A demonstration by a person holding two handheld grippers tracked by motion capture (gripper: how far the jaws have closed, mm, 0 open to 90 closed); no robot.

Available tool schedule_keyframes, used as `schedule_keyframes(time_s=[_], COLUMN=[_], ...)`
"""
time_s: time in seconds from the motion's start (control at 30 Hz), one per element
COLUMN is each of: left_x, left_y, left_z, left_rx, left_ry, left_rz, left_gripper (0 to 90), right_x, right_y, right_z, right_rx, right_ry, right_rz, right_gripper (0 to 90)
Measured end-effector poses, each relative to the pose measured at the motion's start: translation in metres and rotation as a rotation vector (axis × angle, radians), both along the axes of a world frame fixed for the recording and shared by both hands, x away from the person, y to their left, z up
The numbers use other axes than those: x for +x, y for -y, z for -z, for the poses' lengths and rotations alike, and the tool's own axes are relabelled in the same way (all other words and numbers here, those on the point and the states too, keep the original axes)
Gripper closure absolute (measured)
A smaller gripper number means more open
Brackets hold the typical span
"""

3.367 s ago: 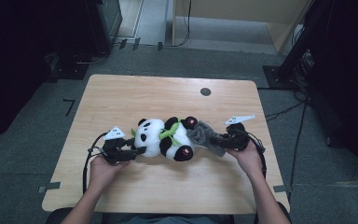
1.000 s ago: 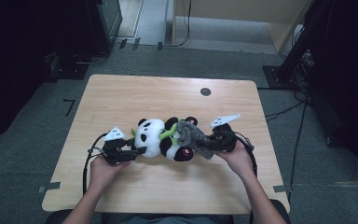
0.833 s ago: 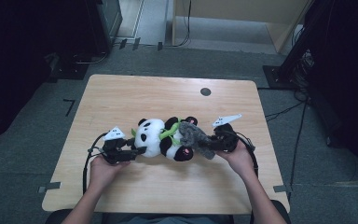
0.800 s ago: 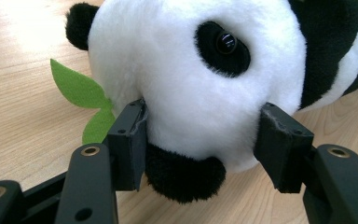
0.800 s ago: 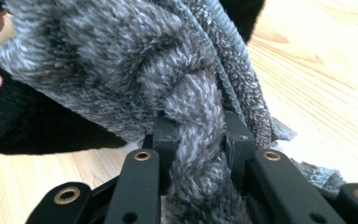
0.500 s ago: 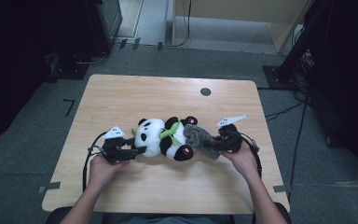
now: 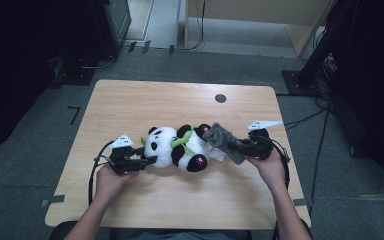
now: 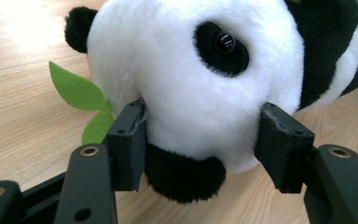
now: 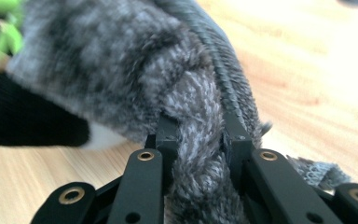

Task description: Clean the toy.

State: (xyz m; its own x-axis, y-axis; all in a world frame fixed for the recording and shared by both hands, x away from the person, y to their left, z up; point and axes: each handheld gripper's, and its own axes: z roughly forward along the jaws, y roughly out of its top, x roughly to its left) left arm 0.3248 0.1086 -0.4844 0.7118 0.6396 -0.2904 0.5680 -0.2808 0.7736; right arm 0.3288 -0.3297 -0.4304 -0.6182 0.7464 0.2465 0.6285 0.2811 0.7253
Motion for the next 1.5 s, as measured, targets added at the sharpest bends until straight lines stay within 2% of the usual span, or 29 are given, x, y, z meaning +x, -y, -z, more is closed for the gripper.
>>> schedule_keyframes(time_s=[0.03, 0.07, 0.1, 0.2, 0.37, 0.43, 0.47, 0.5, 0.53, 0.57, 0.6, 0.7, 0.8, 1.0, 1.07, 1.13, 1.17, 1.27, 1.5], left_x=[0.000, 0.000, 0.000, 0.000, 0.000, 0.000, 0.000, 0.000, 0.000, 0.000, 0.000, 0.000, 0.000, 0.000, 0.000, 0.001, 0.001, 0.000, -0.001], left_y=[0.000, 0.000, 0.000, 0.001, 0.001, 0.001, 0.001, 0.001, 0.001, 0.001, 0.001, 0.001, 0.001, 0.001, 0.001, -0.001, 0.000, 0.001, 0.003], left_z=[0.000, 0.000, 0.000, 0.000, 0.000, 0.000, 0.000, 0.000, 0.000, 0.000, 0.000, 0.000, -0.001, 0.000, 0.000, -0.001, -0.001, -0.001, 0.000], left_rx=[0.001, 0.000, 0.000, -0.002, -0.006, -0.006, -0.006, -0.007, -0.006, -0.006, -0.008, -0.007, -0.005, 0.000, 0.001, 0.040, 0.031, 0.010, 0.005], left_ry=[0.001, 0.002, 0.001, 0.002, 0.005, 0.006, 0.006, 0.007, 0.006, 0.007, 0.006, 0.006, 0.006, 0.012, 0.017, 0.027, 0.027, 0.023, 0.021], left_rz=[-0.001, -0.002, -0.003, -0.006, -0.012, -0.013, -0.013, -0.014, -0.013, -0.012, -0.014, -0.012, -0.013, -0.012, -0.015, 0.012, 0.003, -0.013, -0.020], left_gripper=[40.0, 40.0, 39.9, 40.0, 40.0, 40.0, 40.0, 40.0, 40.0, 40.1, 40.1, 40.1, 40.1, 40.1, 40.1, 40.2, 40.3, 40.3, 40.6], right_x=[-0.004, -0.004, -0.007, -0.010, -0.014, -0.013, -0.011, -0.011, -0.010, -0.008, -0.008, -0.006, -0.004, 0.010, 0.015, 0.020, 0.023, 0.027, 0.017], right_y=[-0.002, -0.002, -0.008, -0.017, -0.050, -0.065, -0.080, -0.080, -0.088, -0.104, -0.104, -0.129, -0.153, -0.189, -0.199, -0.209, -0.213, -0.221, -0.225], right_z=[-0.010, -0.010, -0.019, -0.028, -0.049, -0.057, -0.064, -0.064, -0.067, -0.073, -0.073, -0.081, -0.085, -0.077, -0.070, -0.060, -0.054, -0.039, -0.031], right_rx=[0.015, 0.015, 0.027, 0.036, 0.035, 0.040, 0.033, 0.033, 0.027, 0.020, 0.020, 0.011, 0.001, -0.015, -0.018, -0.047, -0.065, -0.087, -0.134], right_ry=[0.029, 0.029, 0.054, 0.073, 0.115, 0.122, 0.128, 0.128, 0.127, 0.125, 0.125, 0.125, 0.106, 0.078, 0.066, 0.048, 0.042, -0.003, -0.008], right_rz=[-0.004, -0.004, -0.012, -0.032, -0.111, -0.136, -0.169, -0.169, -0.183, -0.213, -0.213, -0.264, -0.290, -0.300, -0.299, -0.291, -0.288, -0.293, -0.332], right_gripper=[74.4, 74.4, 74.4, 74.4, 74.4, 74.4, 74.4, 74.4, 74.4, 74.4, 74.4, 74.4, 74.5, 74.5, 74.4, 74.5, 74.5, 74.6, 74.9])
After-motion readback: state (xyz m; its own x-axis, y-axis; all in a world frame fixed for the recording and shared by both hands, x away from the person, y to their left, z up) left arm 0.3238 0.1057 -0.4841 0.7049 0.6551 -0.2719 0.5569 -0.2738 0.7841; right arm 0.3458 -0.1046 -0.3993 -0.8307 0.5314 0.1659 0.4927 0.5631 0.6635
